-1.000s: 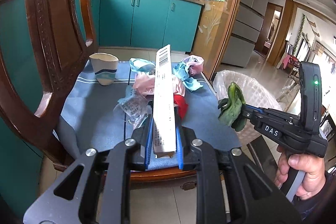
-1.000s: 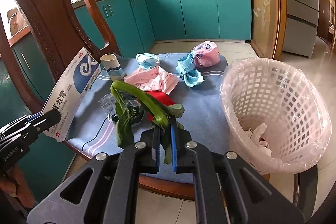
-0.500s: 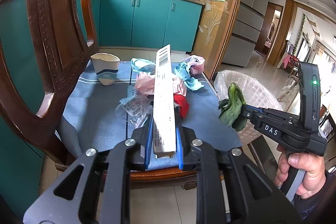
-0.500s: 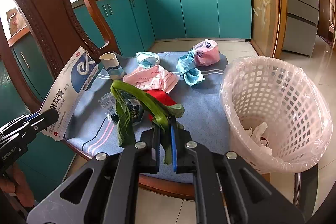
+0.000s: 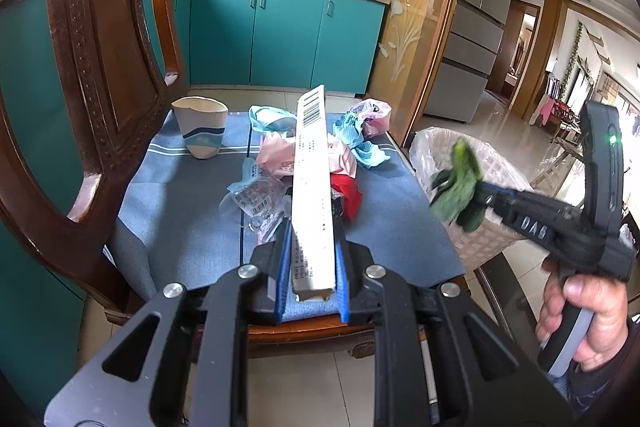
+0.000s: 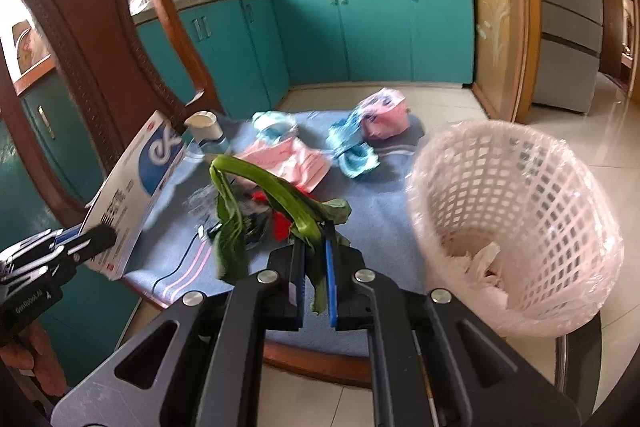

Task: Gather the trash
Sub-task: 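Carry the green leaves over the basket with the right gripper and release them, then move the white box over the basket with the left gripper and release it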

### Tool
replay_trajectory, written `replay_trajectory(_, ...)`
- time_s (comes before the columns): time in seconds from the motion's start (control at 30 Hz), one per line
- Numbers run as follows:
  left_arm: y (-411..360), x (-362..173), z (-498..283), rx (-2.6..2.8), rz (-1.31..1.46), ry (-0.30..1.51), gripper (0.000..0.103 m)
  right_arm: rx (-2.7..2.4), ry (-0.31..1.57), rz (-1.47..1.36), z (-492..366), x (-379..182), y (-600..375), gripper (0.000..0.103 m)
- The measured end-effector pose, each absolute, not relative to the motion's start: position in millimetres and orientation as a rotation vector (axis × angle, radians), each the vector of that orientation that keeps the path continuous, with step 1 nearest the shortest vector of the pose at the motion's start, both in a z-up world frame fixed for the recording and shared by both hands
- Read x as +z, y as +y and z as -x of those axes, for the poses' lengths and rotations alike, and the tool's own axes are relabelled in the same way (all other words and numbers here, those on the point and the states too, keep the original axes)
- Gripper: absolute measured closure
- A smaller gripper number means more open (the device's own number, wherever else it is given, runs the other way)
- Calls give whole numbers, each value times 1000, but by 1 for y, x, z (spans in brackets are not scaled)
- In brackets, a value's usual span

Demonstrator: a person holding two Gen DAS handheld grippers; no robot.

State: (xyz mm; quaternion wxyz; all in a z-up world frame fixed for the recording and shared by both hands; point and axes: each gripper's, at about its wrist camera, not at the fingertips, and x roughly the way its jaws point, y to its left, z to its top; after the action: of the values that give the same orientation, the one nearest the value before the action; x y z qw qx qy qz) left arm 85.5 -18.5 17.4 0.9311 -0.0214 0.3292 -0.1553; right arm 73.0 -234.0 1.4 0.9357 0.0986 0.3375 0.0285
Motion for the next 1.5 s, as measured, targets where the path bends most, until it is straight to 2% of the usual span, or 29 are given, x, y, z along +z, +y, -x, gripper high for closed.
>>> replay_trajectory(0.23, -17, 16, -87, -314, 39, 680, 83, -154, 635, -219, -74, 10, -308, 94)
replay_trajectory(0.53, -20, 14, -87, -313, 36, 687, 80, -282, 730, -246, -92, -20, -362, 94)
replay_trajectory(0.57, -21, 13, -87, -313, 33, 688, 80, -292, 740, -234, -93, -22, -361, 91)
replay_trajectory(0.63, -23, 12, -87, -315, 28, 689, 80, -308, 764, -216, -93, -25, -355, 60)
replay_trajectory(0.67, -23, 11, -88, -315, 26, 690, 80, -328, 755, -201, -91, -23, -353, 27)
replay_trajectory(0.7, -23, 11, -88, -313, 25, 691, 80, -351, 735, -186, -90, -20, -352, 15)
replay_trajectory(0.77, -23, 11, -88, -310, 20, 686, 81, -377, 694, -157, -82, -13, -349, 11)
replay_trajectory(0.83, -24, 12, -87, -308, 16, 676, 81, -366, 678, -176, -76, -8, -349, 3)
replay_trajectory(0.97, -26, 15, -83, -314, 12, 651, 81, -331, 679, -235, -72, -3, -348, 3)
replay_trajectory(1.23, -43, 32, -85, -403, 64, 583, 81, -361, 511, -334, -46, 23, -352, 3)
replay_trajectory(1.5, -145, 64, -104, -580, 19, 501, 81, -443, 458, -389, -34, 28, -376, 3)
